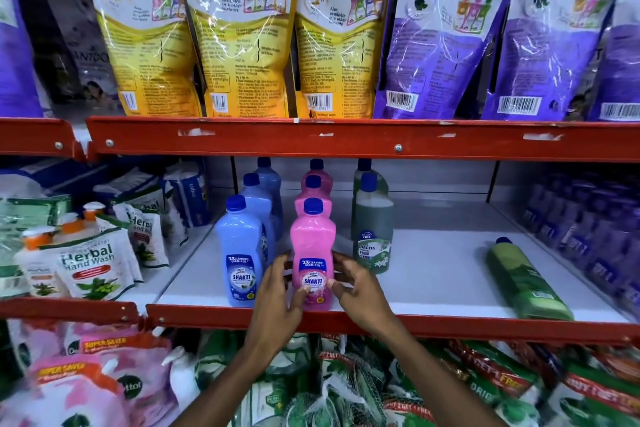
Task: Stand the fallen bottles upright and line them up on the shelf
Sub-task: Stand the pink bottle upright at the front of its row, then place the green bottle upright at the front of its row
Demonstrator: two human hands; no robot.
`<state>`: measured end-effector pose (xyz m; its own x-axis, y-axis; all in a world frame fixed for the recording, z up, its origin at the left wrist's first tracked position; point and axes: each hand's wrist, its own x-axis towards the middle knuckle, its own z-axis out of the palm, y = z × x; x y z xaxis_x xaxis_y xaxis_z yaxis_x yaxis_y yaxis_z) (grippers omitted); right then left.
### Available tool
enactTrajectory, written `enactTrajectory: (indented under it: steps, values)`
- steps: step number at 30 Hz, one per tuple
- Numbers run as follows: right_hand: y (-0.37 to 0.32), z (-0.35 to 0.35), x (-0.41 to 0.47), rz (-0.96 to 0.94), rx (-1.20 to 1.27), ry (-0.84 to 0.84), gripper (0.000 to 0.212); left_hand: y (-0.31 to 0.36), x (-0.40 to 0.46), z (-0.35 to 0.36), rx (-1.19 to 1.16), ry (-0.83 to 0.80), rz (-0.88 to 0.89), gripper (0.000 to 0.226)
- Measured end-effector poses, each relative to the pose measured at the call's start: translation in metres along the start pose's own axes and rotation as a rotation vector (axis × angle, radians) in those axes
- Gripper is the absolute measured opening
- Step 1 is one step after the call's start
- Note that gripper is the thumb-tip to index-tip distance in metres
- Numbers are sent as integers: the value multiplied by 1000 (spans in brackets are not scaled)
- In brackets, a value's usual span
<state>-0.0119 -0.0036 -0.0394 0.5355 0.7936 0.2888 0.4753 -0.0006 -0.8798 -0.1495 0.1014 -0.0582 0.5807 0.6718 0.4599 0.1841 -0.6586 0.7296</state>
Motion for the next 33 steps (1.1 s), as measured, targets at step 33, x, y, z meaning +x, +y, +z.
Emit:
enactTrajectory:
  steps: [33]
  values:
    - [112, -309, -63, 563, -392, 384, 21, 202, 44, 308, 7, -555, -145, 38]
